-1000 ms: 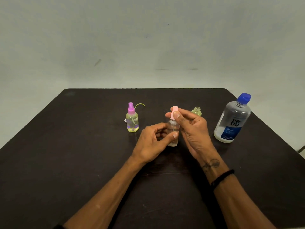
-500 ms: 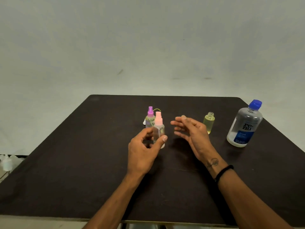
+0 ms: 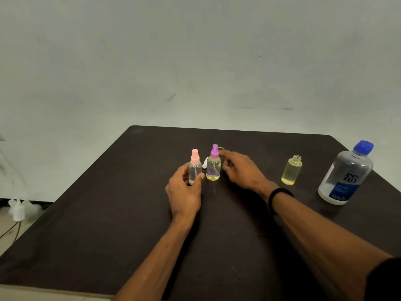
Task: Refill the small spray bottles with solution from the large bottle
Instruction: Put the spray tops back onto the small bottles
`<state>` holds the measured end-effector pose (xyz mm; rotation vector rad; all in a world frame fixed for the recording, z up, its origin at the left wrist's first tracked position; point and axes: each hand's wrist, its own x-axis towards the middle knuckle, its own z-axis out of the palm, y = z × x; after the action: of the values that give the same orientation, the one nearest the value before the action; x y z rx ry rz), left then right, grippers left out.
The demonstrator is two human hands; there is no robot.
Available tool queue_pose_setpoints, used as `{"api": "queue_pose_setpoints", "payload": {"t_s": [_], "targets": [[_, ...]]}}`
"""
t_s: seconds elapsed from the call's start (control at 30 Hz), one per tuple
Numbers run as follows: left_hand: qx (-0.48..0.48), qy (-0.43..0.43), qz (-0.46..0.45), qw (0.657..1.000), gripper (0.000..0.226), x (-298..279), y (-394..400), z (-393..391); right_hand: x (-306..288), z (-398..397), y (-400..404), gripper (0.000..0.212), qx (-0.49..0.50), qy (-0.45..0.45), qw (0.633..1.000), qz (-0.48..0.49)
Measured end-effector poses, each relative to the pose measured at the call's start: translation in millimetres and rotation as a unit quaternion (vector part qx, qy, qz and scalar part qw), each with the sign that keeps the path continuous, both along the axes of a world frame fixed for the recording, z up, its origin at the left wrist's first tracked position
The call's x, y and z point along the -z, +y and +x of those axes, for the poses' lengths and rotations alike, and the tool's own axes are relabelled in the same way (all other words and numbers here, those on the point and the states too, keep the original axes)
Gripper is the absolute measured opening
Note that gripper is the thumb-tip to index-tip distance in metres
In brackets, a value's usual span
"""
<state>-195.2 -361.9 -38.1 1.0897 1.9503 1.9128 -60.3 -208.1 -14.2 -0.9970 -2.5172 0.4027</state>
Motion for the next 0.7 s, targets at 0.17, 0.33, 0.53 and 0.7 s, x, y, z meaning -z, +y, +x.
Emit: {"api": "queue_pose_setpoints", "payload": {"t_s": [0.17,0.33,0.53,0.7], "targets": [[0.019,0.005,-0.02,1.0,0.043,-1,11,-14,-19,-17,12,0.06,-0.038,-0.155,0.987,-0.016],[0.027,0.001,-0.048,0.998,0.063,5,12,-19,-22,-25,20,0.052,-0.044,-0.202,0.978,-0.036],[-0.045,0.047,-0.019,0.998,0.08,-1,-2,-6,-13,3,12,0.036,0.001,-0.056,0.998,-0.043],[-0.069,0.186,0.068,0.978,0.048,-11,-15,11,5,18,6,0.033,0.075,0.046,0.995,-0.042]]}}
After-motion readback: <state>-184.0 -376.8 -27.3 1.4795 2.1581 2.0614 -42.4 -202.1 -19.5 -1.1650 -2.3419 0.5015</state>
